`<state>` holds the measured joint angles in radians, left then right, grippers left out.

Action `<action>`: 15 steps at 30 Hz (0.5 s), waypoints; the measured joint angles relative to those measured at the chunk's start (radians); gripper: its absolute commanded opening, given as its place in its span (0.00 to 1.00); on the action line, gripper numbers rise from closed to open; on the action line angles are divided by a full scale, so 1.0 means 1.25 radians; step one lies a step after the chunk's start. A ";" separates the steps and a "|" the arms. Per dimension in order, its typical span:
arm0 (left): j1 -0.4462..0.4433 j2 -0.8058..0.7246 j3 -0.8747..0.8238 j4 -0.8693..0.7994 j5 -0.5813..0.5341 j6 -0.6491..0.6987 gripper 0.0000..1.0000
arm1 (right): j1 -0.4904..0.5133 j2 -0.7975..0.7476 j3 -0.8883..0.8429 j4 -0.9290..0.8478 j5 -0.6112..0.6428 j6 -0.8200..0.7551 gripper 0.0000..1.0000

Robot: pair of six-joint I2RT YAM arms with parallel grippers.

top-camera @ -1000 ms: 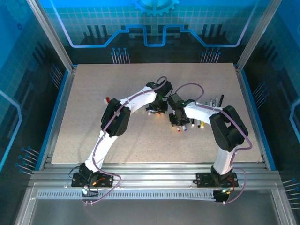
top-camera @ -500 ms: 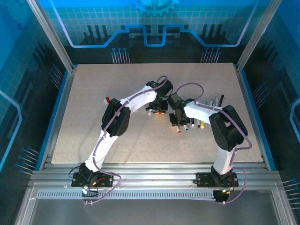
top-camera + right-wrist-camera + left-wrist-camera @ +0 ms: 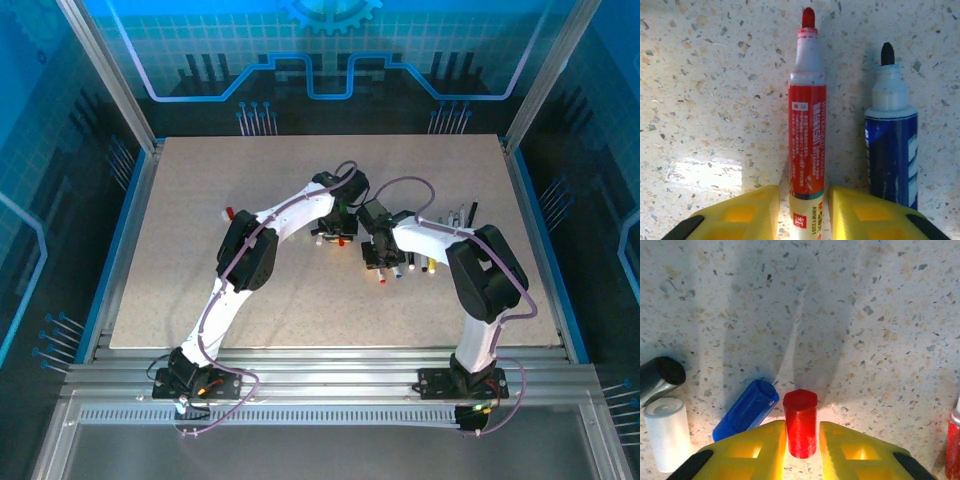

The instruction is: Open the pen caps

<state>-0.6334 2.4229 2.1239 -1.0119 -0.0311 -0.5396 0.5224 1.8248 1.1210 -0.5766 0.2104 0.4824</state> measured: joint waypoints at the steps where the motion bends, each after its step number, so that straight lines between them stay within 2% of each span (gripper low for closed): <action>1: 0.000 0.000 0.002 -0.001 -0.002 0.000 0.25 | 0.000 -0.001 0.000 -0.001 0.000 0.001 0.33; 6: 0.000 -0.002 0.013 -0.007 -0.023 0.004 0.36 | 0.000 -0.038 0.006 -0.024 0.000 0.005 0.37; 12: 0.000 -0.036 0.016 -0.036 -0.082 0.019 0.40 | 0.001 -0.150 0.031 -0.071 0.009 0.006 0.41; 15: 0.004 -0.094 0.007 -0.034 -0.110 0.033 0.41 | 0.002 -0.222 0.032 -0.090 0.023 0.007 0.51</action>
<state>-0.6285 2.3051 2.1330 -1.0542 -0.1692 -0.4980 0.5251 1.5475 1.1614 -0.6891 0.2386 0.4915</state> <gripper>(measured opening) 0.405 0.447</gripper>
